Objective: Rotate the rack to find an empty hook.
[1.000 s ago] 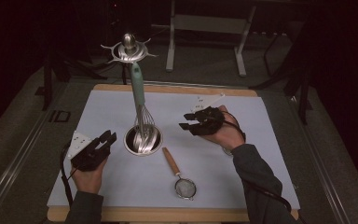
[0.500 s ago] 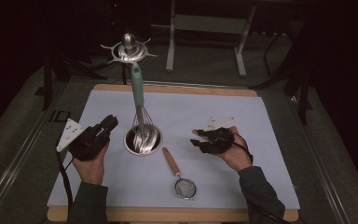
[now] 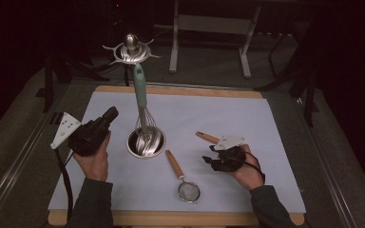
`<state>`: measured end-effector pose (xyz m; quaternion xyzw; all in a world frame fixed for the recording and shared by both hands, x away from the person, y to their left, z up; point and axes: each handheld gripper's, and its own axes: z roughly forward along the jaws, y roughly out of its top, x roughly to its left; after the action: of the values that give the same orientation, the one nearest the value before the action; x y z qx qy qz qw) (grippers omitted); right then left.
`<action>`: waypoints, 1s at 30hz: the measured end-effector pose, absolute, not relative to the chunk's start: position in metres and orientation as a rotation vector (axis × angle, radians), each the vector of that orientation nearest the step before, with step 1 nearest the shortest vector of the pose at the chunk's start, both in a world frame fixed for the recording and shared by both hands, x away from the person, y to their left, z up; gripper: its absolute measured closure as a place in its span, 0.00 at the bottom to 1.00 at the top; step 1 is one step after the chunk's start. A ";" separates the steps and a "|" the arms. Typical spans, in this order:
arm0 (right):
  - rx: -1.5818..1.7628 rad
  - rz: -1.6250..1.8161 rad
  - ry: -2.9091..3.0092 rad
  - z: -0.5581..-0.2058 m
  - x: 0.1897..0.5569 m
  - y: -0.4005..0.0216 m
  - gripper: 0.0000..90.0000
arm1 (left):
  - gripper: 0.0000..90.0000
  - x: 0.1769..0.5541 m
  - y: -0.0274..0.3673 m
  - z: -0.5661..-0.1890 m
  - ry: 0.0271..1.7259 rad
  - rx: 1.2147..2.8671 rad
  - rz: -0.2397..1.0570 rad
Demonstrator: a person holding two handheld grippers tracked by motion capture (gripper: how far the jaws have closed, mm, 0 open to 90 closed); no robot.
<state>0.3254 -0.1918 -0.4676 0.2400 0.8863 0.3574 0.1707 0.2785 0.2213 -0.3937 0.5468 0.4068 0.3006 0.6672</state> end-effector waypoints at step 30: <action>0.864 1.139 2.495 -0.490 0.317 -0.231 0.55 | 1.00 0.288 0.201 -0.315 0.727 1.104 0.782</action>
<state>0.3166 -0.2313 -0.4903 0.2977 0.8600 0.3926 0.1326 0.2878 0.2009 -0.3150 0.4993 0.3290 0.3535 0.7194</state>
